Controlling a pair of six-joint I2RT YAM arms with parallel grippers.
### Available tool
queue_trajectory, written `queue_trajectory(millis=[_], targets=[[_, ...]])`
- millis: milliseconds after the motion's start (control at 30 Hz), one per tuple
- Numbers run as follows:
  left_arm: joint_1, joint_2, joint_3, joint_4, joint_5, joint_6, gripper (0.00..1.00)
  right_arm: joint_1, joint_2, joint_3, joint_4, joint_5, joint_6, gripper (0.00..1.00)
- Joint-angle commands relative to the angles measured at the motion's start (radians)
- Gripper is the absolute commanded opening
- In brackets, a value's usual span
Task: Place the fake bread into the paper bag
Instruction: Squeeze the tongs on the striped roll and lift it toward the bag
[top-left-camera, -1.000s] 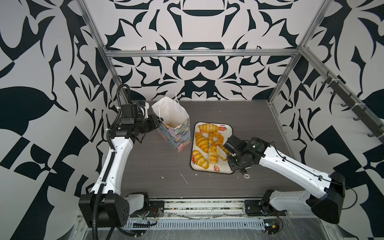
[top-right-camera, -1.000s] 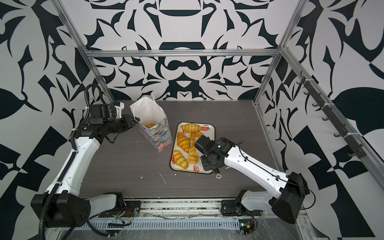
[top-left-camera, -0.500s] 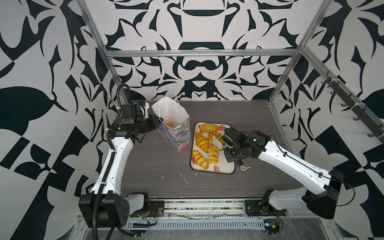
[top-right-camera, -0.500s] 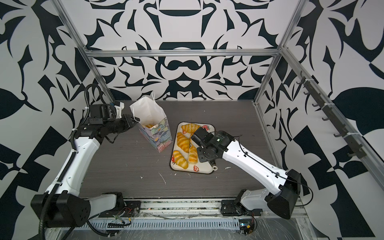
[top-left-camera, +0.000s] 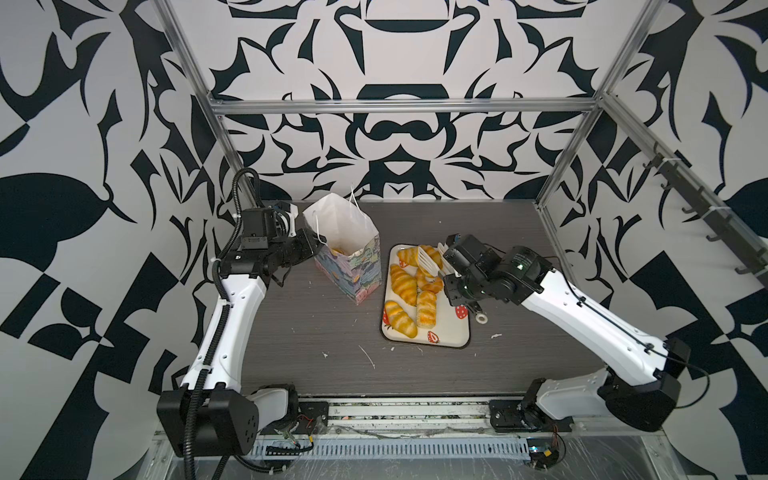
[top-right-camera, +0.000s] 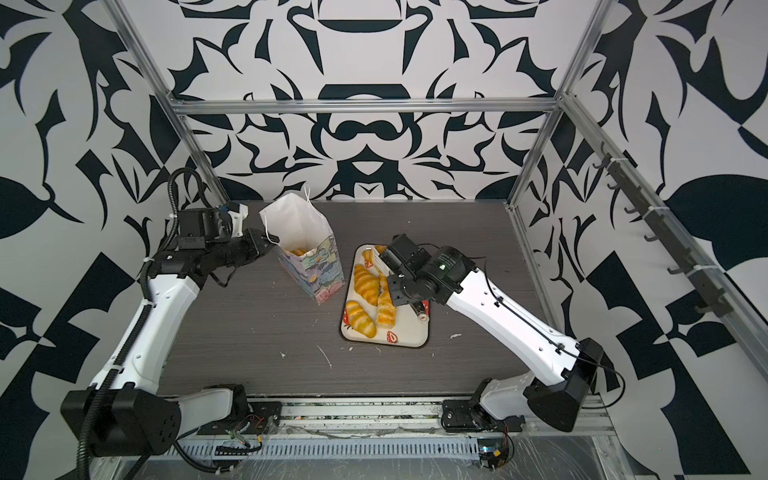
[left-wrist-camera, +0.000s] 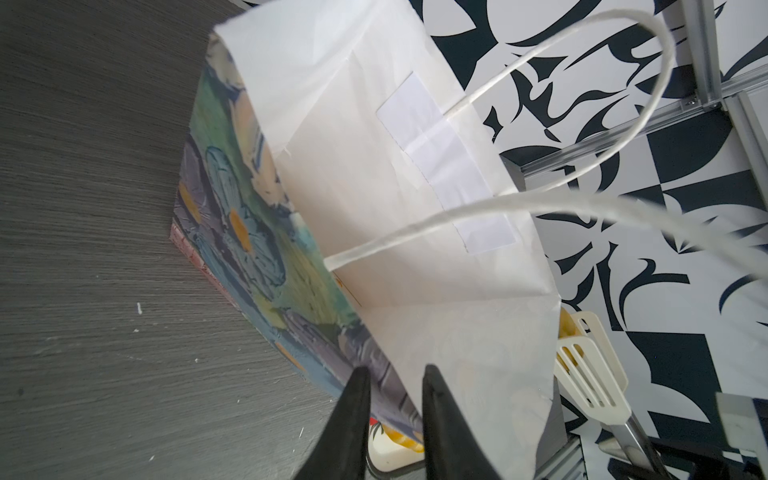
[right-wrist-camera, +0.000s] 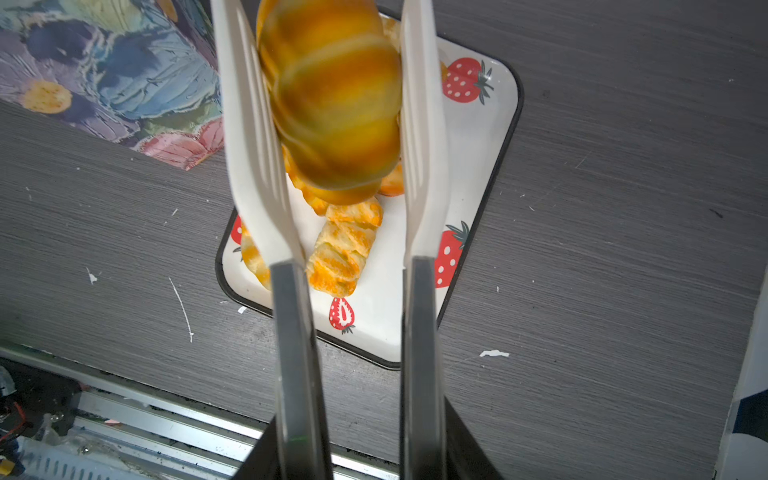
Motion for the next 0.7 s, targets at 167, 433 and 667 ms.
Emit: queue_trajectory(millis=[167,433,667], targets=[[-0.003,-0.022,0.015,-0.027,0.001,0.013,0.25,-0.002,0.038,0.182,0.007,0.027,-0.046,0.45],[-0.003,-0.022,0.02,-0.03,-0.002,0.013,0.25,-0.001,0.093,0.293,0.011,-0.003,-0.071,0.45],[-0.003,-0.021,0.023,-0.031,-0.003,0.012,0.25,0.001,0.121,0.345,0.032,-0.004,-0.089,0.45]])
